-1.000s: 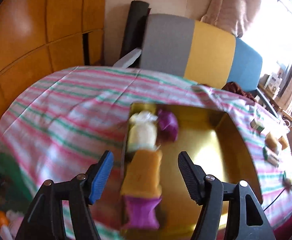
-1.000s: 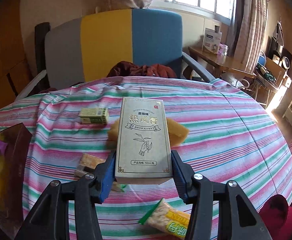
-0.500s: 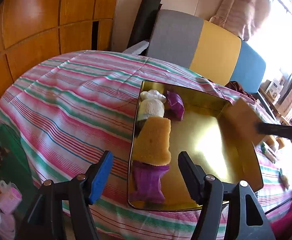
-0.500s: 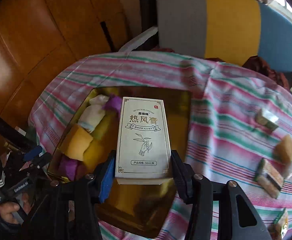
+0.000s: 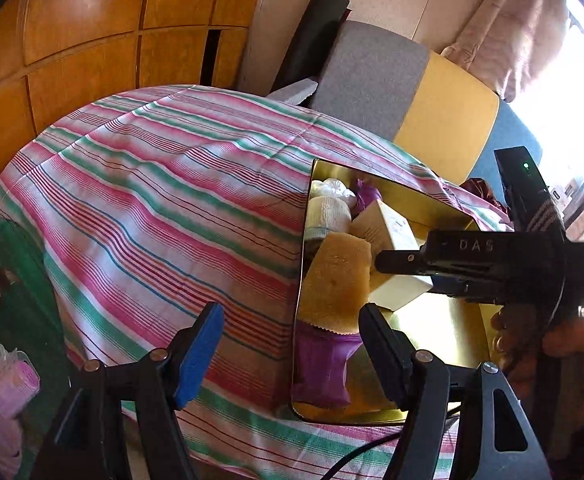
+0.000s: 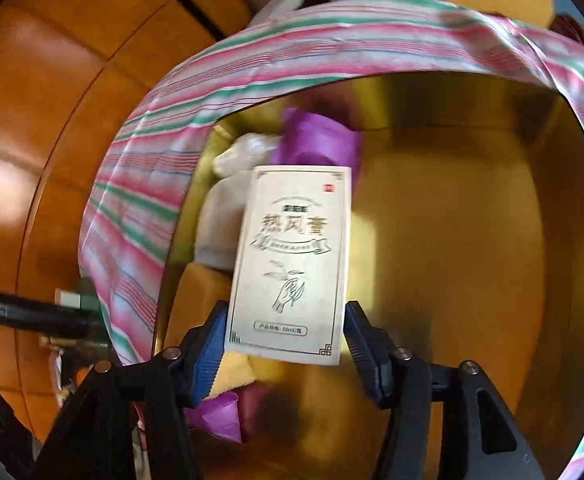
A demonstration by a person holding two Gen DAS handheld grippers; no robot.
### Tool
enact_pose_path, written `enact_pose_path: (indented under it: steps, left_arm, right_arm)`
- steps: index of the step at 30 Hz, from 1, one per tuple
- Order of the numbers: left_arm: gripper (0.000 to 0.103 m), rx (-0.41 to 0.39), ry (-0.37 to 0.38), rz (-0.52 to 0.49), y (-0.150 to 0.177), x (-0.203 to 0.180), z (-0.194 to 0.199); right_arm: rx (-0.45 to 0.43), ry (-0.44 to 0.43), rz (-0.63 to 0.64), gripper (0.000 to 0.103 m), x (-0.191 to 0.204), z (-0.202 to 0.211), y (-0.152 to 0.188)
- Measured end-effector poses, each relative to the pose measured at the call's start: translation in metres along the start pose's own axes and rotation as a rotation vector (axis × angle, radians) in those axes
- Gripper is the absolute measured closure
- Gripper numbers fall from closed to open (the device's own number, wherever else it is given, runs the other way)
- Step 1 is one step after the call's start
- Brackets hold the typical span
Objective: Organize objects
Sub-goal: 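Carry the white medicine box into the gold tray and open the right tool, then move both tools back over the remaining table items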
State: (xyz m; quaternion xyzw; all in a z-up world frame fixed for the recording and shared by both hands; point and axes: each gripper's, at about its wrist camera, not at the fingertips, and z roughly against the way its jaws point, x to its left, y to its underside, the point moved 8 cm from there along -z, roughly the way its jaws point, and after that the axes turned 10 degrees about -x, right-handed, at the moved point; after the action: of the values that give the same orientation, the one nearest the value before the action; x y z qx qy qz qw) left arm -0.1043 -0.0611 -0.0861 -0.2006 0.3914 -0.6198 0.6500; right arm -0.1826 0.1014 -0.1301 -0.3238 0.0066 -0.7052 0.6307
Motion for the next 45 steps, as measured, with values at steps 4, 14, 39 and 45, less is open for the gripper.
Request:
enact_pose_path:
  steps: [4,14,39,45]
  left_arm:
    - [0.031,-0.008,-0.004,-0.013,-0.001,-0.002,0.002]
    - [0.03,-0.029,-0.013,-0.099,0.002,-0.024,0.006]
    - [0.025,-0.034,0.154,-0.307,0.006,-0.146,0.012]
    - [0.025,-0.026,0.243,-0.423,0.011,-0.207,0.008]
  right_arm:
    - [-0.023,-0.079,-0.037,0.023,0.0,0.009,0.007]
    - [-0.168,-0.046,0.099,0.022,-0.012,0.072,0.013]
    - [-0.377,0.341,-0.062,0.022,-0.238,0.254,0.055]
    - [-0.453,0.49,-0.246,0.022,-0.331,0.314,0.075]
